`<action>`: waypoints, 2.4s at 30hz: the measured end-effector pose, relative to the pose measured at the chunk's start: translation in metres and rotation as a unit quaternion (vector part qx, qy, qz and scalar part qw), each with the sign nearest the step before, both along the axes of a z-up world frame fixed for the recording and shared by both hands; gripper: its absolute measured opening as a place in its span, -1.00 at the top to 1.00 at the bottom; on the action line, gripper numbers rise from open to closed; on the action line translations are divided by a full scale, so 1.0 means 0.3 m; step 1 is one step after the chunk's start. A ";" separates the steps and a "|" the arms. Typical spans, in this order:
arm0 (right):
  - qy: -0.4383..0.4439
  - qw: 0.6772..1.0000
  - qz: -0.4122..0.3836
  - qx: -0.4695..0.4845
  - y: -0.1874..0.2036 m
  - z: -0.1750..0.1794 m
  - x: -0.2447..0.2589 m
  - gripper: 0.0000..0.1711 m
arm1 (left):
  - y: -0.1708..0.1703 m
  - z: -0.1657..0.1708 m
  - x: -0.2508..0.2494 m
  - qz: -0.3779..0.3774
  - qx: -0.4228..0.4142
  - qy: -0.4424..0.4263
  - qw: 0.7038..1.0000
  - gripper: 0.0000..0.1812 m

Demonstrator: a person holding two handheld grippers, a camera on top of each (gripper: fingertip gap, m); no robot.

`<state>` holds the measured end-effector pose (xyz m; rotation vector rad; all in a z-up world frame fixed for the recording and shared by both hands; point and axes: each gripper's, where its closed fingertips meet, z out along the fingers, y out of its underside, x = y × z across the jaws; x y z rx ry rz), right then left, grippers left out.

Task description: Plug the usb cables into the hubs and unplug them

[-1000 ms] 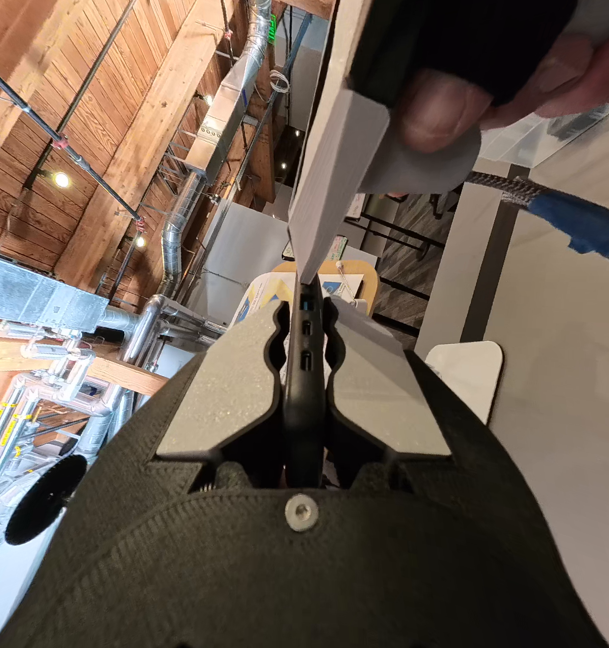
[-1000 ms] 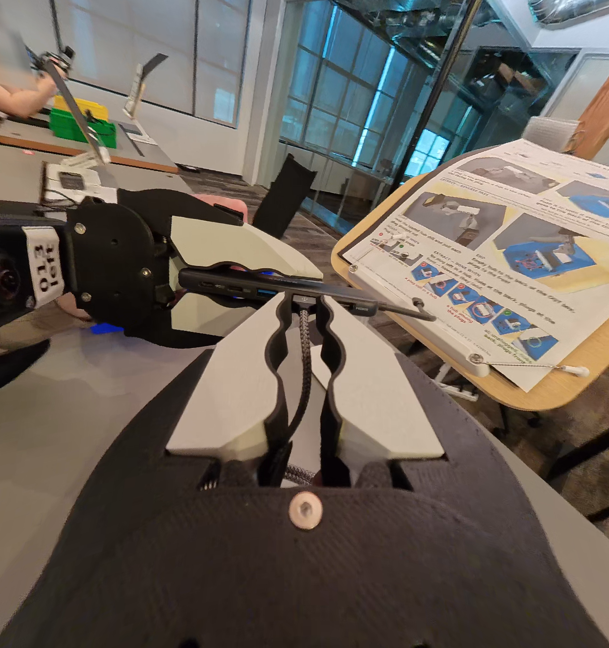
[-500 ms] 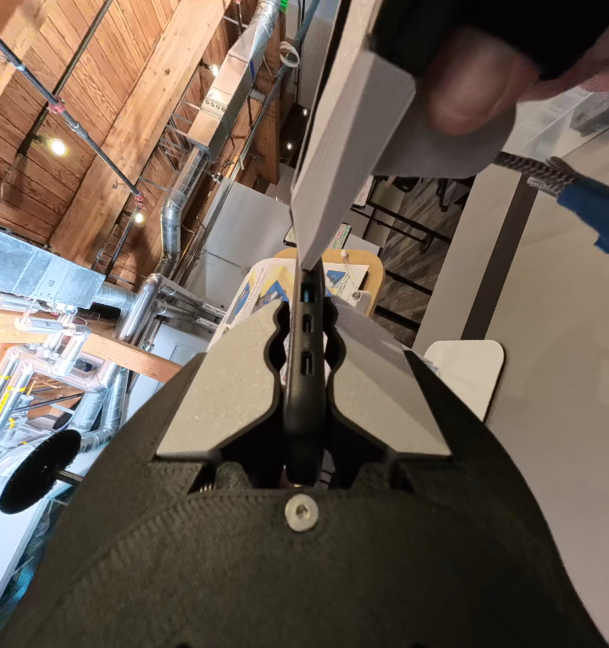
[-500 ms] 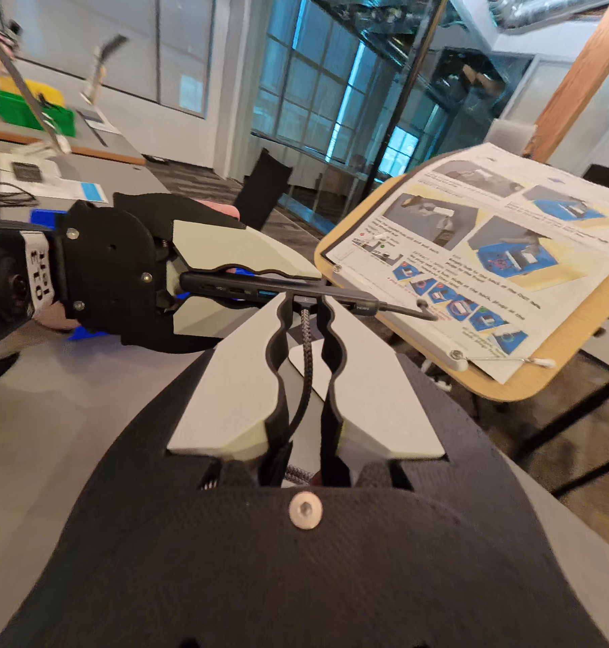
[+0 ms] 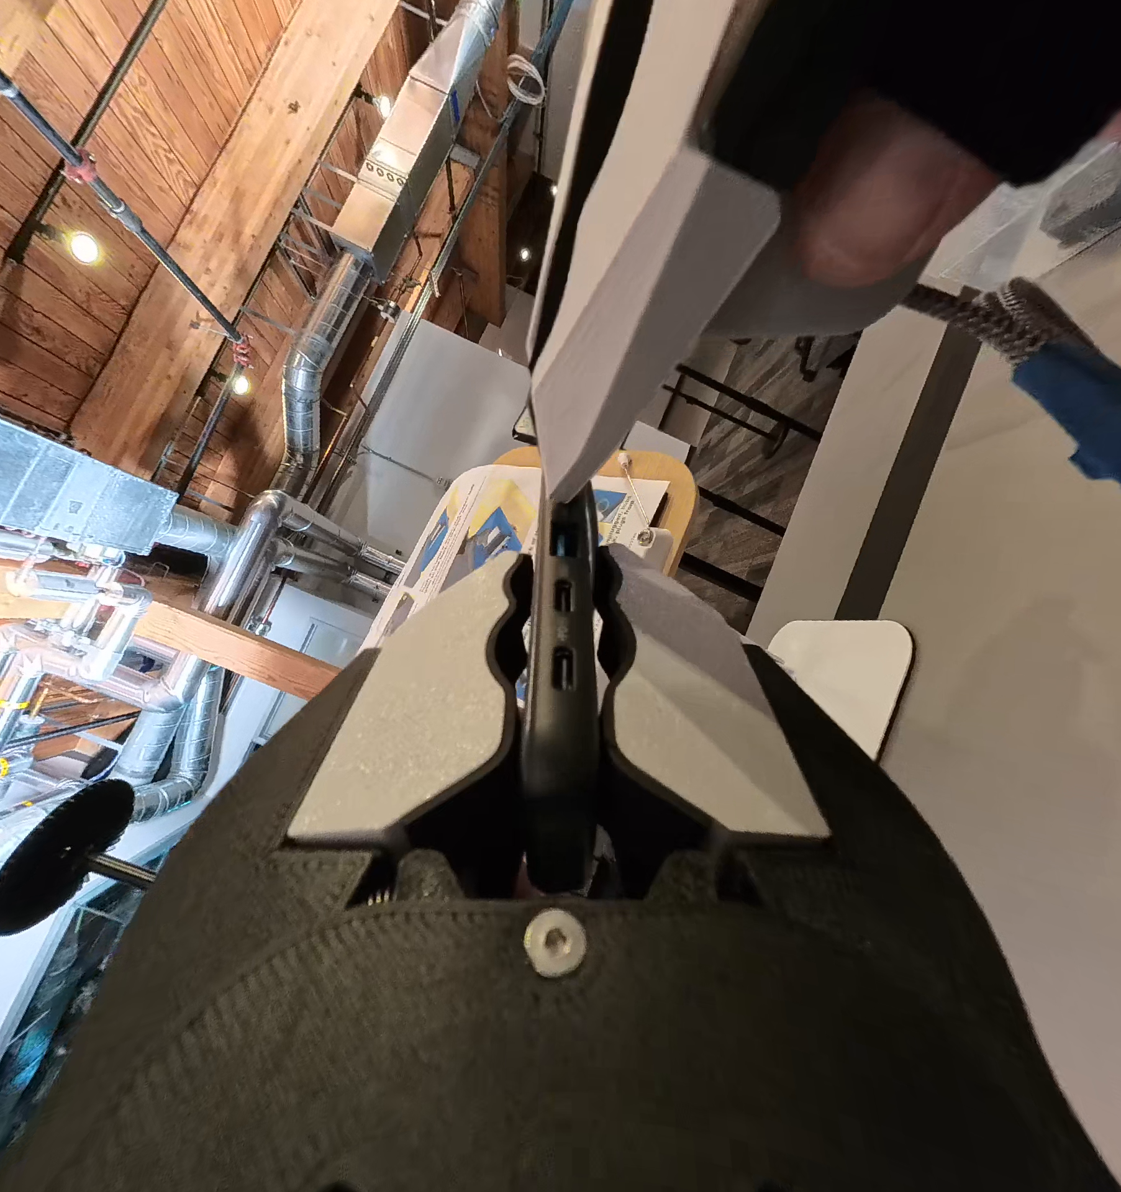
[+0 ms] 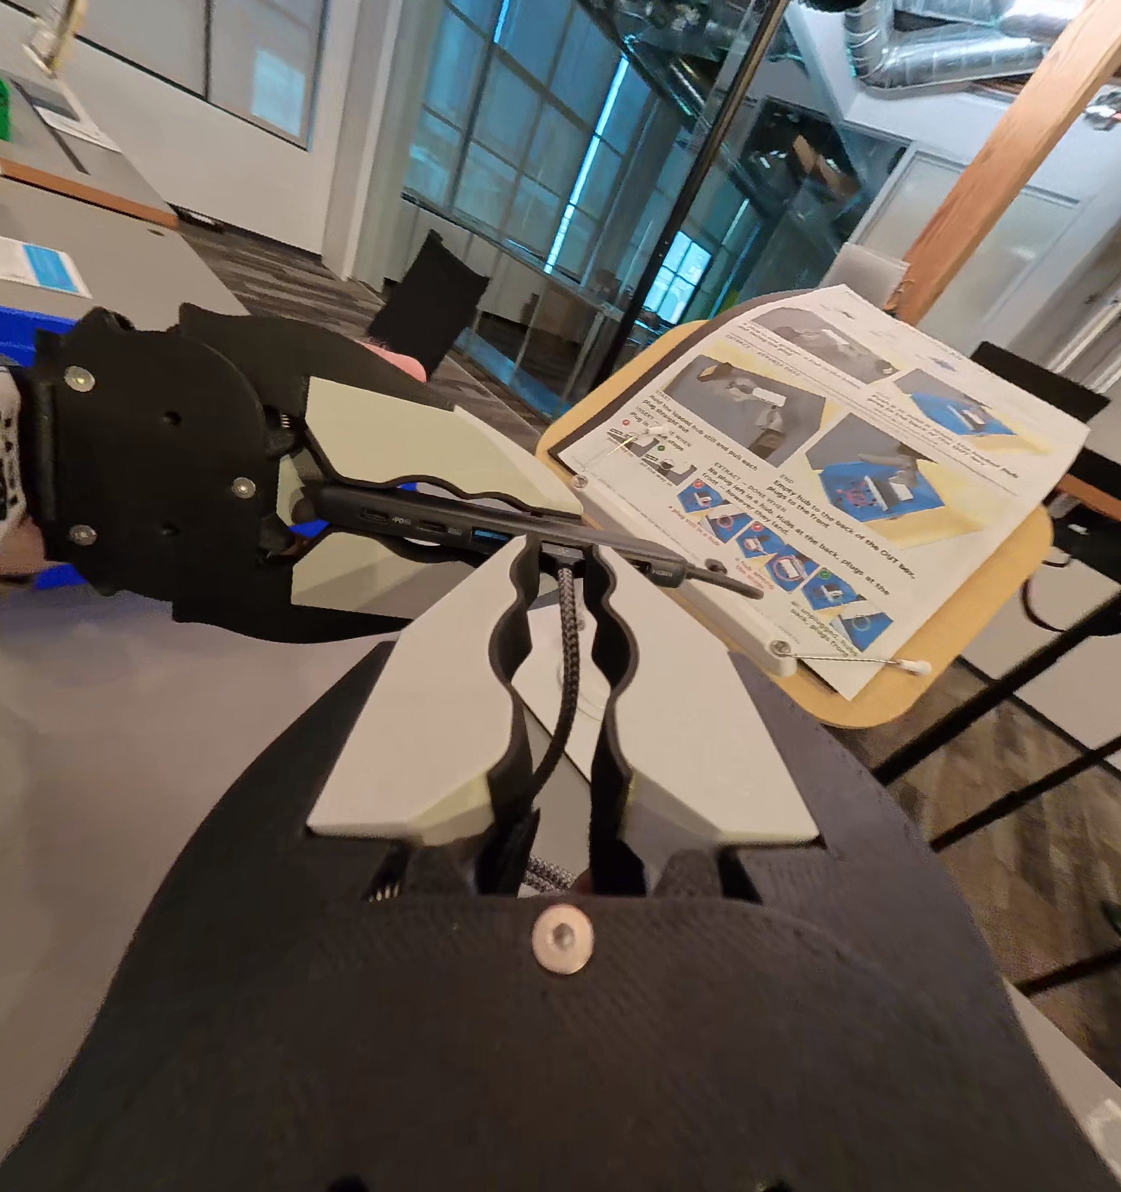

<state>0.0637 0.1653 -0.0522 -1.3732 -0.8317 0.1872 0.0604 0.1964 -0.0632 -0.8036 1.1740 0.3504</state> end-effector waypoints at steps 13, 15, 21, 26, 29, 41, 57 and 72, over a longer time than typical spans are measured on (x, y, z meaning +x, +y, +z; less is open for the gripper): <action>0.018 1.000 -0.004 -0.003 0.001 0.002 -0.002 0.87 | -0.018 0.006 0.007 -0.007 0.006 -0.001 1.000 0.79; 0.026 1.000 -0.005 0.006 -0.006 0.013 -0.002 0.87 | -0.035 0.013 0.013 -0.012 -0.004 -0.015 1.000 0.79; 0.045 0.997 0.065 -0.026 -0.036 0.031 -0.010 0.87 | -0.035 0.024 -0.003 -0.018 0.011 -0.011 1.000 0.79; 0.049 0.994 0.088 -0.039 -0.033 0.024 0.000 0.87 | -0.054 0.025 0.014 -0.024 0.015 -0.009 1.000 0.79; 0.036 0.999 0.034 -0.015 -0.015 0.023 0.007 0.87 | -0.052 0.027 0.025 -0.002 0.016 -0.014 1.000 0.79; 0.082 0.992 0.082 -0.050 -0.027 0.031 0.006 0.87 | -0.038 0.031 0.009 0.001 0.022 -0.014 1.000 0.79; 0.055 0.996 0.060 -0.035 -0.017 0.016 0.005 0.88 | -0.027 0.013 0.008 -0.002 0.007 -0.026 1.000 0.79; 0.074 0.994 0.065 -0.043 -0.032 0.036 0.001 0.87 | -0.044 0.037 0.010 -0.019 0.010 -0.042 0.999 0.79</action>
